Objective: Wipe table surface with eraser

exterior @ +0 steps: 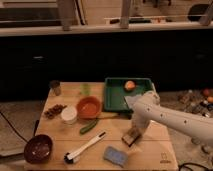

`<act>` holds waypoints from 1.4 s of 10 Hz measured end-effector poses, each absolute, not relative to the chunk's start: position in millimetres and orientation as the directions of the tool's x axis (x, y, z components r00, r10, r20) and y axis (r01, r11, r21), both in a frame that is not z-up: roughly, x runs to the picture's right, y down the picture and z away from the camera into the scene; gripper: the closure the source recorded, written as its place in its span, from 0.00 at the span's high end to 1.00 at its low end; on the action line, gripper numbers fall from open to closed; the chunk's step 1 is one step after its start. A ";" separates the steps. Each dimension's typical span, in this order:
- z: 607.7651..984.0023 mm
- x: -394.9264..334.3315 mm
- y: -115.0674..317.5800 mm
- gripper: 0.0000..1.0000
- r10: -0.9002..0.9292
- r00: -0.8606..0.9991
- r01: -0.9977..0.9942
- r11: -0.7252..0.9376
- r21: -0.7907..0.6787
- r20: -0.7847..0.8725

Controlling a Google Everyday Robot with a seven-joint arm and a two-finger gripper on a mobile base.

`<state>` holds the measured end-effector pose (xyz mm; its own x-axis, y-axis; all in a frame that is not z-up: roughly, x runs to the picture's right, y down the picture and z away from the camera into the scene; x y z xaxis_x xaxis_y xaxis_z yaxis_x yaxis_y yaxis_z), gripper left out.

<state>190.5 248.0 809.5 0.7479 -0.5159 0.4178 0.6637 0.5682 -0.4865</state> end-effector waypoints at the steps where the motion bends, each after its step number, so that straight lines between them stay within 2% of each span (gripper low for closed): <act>1: 796.9 197.1 268.4 0.00 -0.514 0.740 0.672 0.542 -0.504 0.434; 4: 792.4 243.0 285.5 0.00 -0.499 0.759 0.647 0.510 -0.567 0.417; 8: 797.9 302.3 276.2 0.00 -0.475 0.832 0.536 0.555 -0.636 0.286; 11: 814.7 297.6 247.7 0.00 -0.466 0.859 0.489 0.620 -0.613 0.213; 14: 820.1 264.7 236.9 0.00 -0.459 0.860 0.500 0.665 -0.555 0.225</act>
